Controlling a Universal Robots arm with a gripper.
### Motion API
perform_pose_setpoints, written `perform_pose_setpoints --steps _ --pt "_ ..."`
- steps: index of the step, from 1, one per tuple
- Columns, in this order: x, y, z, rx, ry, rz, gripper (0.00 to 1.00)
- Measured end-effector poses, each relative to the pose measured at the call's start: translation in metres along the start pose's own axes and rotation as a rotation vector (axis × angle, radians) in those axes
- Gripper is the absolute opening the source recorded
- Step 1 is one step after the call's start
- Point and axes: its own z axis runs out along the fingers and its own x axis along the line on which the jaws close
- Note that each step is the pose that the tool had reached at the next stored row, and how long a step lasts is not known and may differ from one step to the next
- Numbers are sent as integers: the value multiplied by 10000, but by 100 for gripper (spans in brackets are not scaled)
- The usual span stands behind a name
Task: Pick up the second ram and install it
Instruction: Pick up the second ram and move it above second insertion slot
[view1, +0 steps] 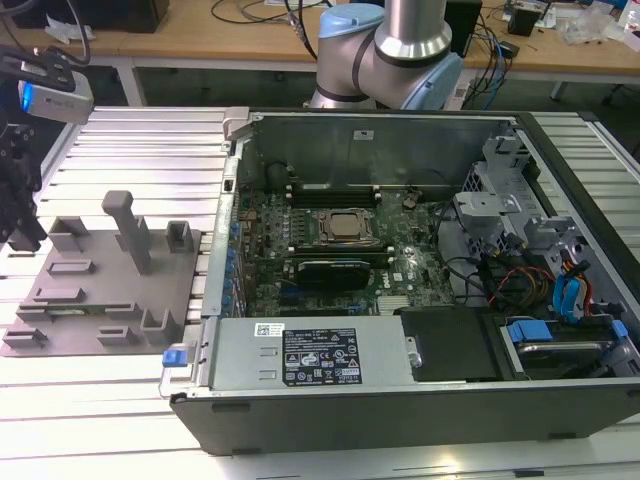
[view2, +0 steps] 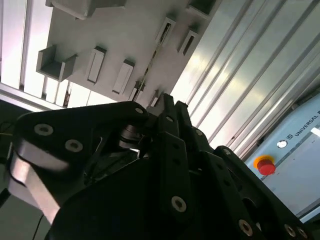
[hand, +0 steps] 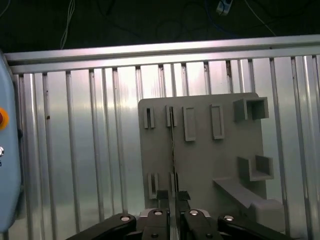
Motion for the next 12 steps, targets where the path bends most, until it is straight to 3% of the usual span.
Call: perform_pose_setpoints --steps 3,5,12 --pt "-1 0 0 0 -1 0 34" --pt "-2 0 2 0 -1 1 34" --pt "1 -5 114 0 -1 1 34"
